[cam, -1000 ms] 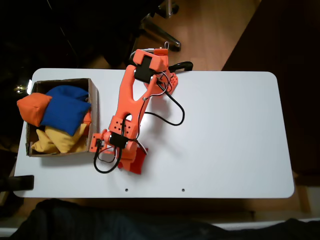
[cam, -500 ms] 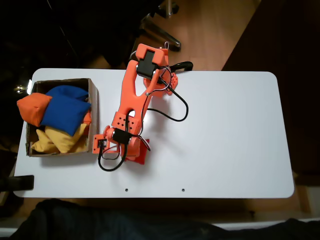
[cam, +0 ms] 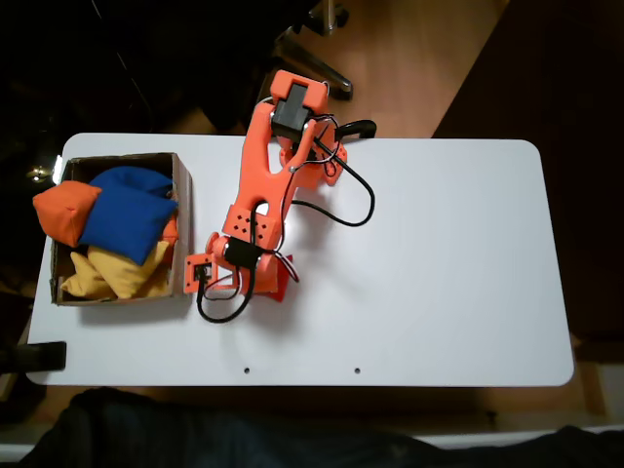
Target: Grasp a bag and put it in the box.
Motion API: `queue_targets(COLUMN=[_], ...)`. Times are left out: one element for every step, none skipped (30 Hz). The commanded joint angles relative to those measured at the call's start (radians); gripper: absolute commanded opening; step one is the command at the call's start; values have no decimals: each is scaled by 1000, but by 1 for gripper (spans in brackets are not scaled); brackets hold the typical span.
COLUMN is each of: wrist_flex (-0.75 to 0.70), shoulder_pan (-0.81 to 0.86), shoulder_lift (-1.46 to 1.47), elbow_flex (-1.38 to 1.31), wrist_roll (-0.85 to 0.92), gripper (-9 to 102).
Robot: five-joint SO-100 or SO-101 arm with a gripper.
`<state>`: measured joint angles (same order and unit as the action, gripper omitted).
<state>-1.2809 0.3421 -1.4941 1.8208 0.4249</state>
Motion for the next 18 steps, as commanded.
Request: queue_targets(wrist_flex=[-8,-9,-11,-12,-12,-14,-15,-20,-25,-32,-38,-44,-49,-55,-61,-71,-80,-91], shoulder_pan=[-8,-8,-8,-9,-9,-11,-14,-15,-18,-21,-25,-28,-29,-31,-31,-31,-31,-31], shoulder_lift=[-81,-95,-109,-123,-138,-153,-170,-186,-202,-219,-238,-258,-279,-301,-324,-347,-371,-396], elbow_flex=[3,3,3,3,3,3,3,0,-3,-6,-8,-9,-11,-11,-12,-14,-17,-20], wrist_roll=[-8,-9,-11,-11,-11,-11,-12,-12,-12,-15,-17,-18,-18,-18,-20,-20,-20,-20], gripper=[5,5,5,5,5,5,5,5,5,5,5,5,6,6,6,6,6,6])
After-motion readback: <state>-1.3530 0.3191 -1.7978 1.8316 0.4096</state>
